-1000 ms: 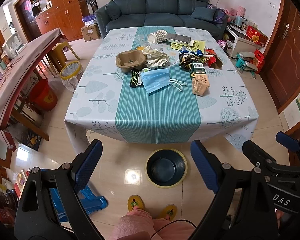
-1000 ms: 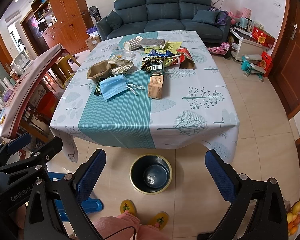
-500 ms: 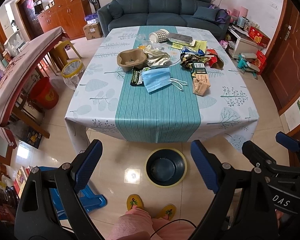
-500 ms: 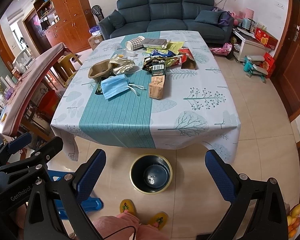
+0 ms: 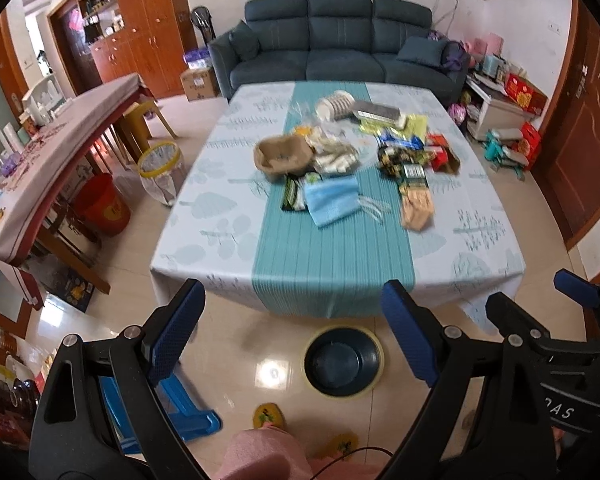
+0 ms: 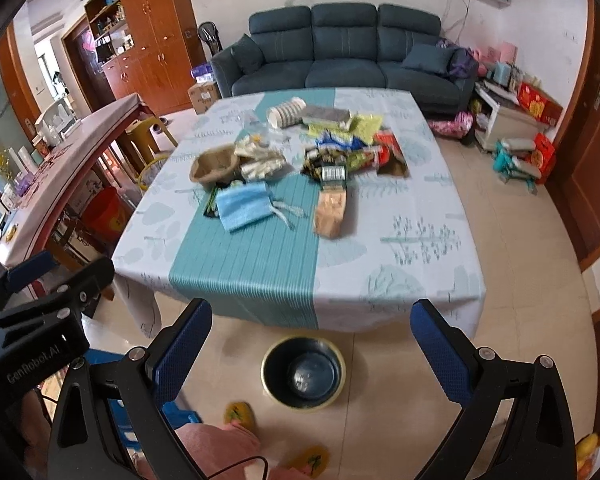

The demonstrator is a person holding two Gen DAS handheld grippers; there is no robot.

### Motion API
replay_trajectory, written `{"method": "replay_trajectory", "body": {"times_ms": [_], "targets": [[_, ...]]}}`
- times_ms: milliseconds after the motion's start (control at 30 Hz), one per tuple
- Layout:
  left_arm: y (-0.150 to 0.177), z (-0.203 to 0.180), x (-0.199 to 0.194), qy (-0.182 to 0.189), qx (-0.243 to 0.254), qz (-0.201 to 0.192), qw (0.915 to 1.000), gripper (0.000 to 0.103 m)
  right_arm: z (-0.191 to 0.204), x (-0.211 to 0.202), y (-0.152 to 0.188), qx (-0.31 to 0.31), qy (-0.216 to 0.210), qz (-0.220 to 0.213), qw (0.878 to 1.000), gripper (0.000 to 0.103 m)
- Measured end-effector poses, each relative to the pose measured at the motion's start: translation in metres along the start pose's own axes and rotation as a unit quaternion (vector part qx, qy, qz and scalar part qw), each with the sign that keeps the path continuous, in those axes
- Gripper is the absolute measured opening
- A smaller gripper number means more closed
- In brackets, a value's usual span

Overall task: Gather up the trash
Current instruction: 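Grasp the black snack wrapper with the left tool while the right tool grasps the blue mask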

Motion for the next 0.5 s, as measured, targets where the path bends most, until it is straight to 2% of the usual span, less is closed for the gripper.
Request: {"method": "replay_trajectory", "body": {"times_ms": [167,300,400,500], "targets": [[-0.036,0.022,0.007,0.006,-0.002,-0.03,0.9995,0.088,0.013,0.014,-0.031,-0.011,0.011,-0.014,1.0,0.101],[-0.065,0.04,0.031,0.04,0.006,-0.019,0.999,0.083,0.026,0.04,-0.056,-0.003,0.012,-0.007,1.0,0.101],[-0.093,0.051,0.061,0.082,0.015,-0.01,0.9965,0.083,0.036,0.065,-0.077,0.035,-0.002,0.001,0.999,0.1],[-0.125,0.065,0.089,0.108,0.028,-0.011,0.9936,0.079,0.042,0.1,-0.094,0.084,-0.022,0.031,0.996,0.083]]}}
Point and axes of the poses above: each gripper's, at about its wrist camera, not at the fingertips, and x roughly the way its jaws point, z to its left, y to its underside, the point moved 8 cm from there along x, roughly the way its jaws point, and after that the axes turned 10 degrees about -y, right-handed, at the moved point
